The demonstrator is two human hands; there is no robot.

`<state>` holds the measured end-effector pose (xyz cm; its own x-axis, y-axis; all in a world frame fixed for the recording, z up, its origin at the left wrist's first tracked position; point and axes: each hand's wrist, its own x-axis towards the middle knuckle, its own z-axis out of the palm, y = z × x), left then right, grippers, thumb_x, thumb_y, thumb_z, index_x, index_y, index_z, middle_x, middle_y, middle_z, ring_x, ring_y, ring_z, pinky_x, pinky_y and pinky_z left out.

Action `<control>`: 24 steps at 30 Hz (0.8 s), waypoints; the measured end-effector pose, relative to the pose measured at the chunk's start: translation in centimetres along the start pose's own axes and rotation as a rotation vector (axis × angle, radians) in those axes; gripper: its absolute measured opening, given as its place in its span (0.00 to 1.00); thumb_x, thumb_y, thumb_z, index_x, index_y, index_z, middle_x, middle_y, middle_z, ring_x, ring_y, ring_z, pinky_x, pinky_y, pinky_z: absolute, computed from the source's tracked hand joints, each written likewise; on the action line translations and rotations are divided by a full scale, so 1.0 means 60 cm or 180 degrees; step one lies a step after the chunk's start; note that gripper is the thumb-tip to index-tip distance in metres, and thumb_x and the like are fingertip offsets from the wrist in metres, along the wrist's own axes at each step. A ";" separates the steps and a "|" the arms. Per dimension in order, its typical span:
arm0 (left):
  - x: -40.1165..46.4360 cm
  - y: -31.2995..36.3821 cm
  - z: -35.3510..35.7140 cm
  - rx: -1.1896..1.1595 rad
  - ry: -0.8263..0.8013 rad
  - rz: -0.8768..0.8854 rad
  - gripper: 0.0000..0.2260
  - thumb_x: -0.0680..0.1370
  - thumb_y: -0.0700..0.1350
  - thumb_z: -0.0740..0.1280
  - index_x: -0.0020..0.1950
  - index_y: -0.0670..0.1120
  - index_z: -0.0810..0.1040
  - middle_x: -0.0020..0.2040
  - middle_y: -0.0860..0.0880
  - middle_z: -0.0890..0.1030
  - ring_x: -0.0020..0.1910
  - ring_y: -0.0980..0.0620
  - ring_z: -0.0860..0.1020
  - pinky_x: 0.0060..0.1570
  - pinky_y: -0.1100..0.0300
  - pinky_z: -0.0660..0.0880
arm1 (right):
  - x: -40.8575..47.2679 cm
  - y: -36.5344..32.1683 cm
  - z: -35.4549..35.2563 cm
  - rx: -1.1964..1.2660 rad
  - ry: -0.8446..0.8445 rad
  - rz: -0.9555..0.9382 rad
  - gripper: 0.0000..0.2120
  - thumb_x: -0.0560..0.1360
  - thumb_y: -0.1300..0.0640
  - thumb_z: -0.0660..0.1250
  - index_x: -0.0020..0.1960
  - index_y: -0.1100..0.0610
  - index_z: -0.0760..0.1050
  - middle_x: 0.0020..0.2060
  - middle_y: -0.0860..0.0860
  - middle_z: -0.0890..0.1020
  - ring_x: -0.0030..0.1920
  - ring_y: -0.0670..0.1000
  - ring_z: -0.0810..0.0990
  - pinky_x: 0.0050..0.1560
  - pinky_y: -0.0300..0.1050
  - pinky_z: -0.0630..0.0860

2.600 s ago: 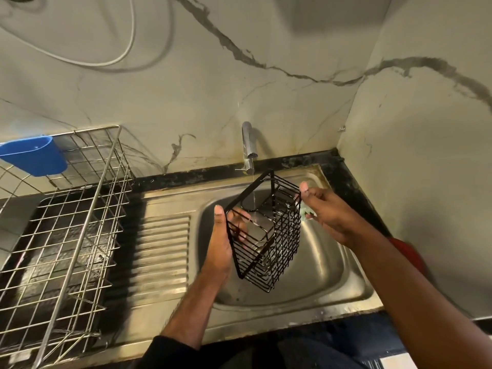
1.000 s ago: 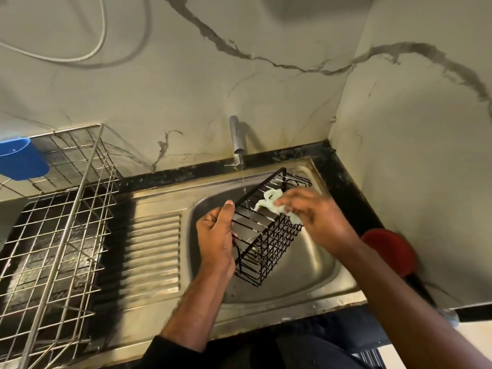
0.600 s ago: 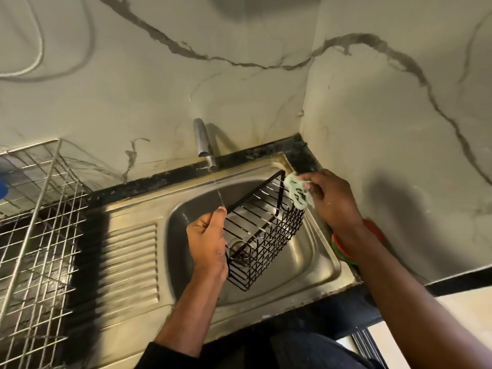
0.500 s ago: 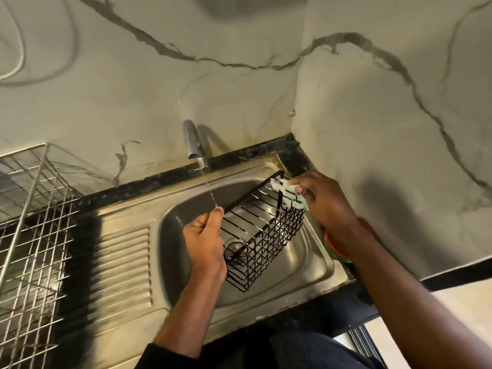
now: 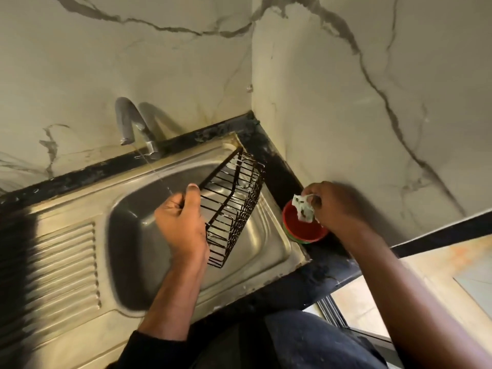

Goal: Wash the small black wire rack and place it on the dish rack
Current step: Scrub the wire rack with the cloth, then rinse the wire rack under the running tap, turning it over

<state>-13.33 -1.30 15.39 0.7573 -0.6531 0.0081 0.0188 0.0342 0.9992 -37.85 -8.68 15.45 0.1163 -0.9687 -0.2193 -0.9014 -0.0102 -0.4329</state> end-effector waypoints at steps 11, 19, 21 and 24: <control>0.024 -0.012 -0.026 -0.0077 0.0161 -0.0222 0.15 0.80 0.36 0.68 0.34 0.36 0.71 0.22 0.55 0.61 0.22 0.56 0.58 0.22 0.61 0.57 | 0.013 -0.036 0.055 0.0030 -0.0375 0.0123 0.09 0.83 0.55 0.61 0.59 0.48 0.78 0.52 0.48 0.80 0.49 0.52 0.79 0.49 0.46 0.75; 0.062 -0.007 -0.096 0.0025 0.0181 -0.0684 0.09 0.81 0.38 0.68 0.41 0.38 0.75 0.28 0.47 0.65 0.22 0.58 0.63 0.22 0.67 0.66 | 0.053 -0.162 0.141 0.0566 -0.0042 -0.0647 0.08 0.81 0.57 0.66 0.52 0.58 0.84 0.46 0.52 0.86 0.48 0.53 0.83 0.43 0.35 0.67; 0.081 -0.013 -0.117 0.0048 0.0172 -0.0743 0.12 0.81 0.41 0.69 0.39 0.39 0.74 0.28 0.48 0.67 0.22 0.59 0.65 0.23 0.67 0.68 | 0.060 -0.193 0.160 0.0685 -0.0014 -0.0859 0.09 0.81 0.57 0.66 0.49 0.59 0.84 0.43 0.54 0.86 0.46 0.54 0.84 0.39 0.36 0.67; 0.105 -0.023 -0.146 0.0089 0.0158 -0.0881 0.15 0.80 0.46 0.71 0.37 0.40 0.75 0.27 0.49 0.71 0.23 0.59 0.69 0.26 0.65 0.72 | 0.068 -0.235 0.184 0.0649 0.0005 -0.1047 0.10 0.81 0.55 0.66 0.50 0.58 0.84 0.43 0.54 0.86 0.43 0.51 0.83 0.39 0.34 0.72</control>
<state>-2.87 1.14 13.72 0.7569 -0.5969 -0.2663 0.2118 -0.1615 0.9639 -20.05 -9.77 10.98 0.3845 -0.9223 -0.0385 -0.7145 -0.2710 -0.6450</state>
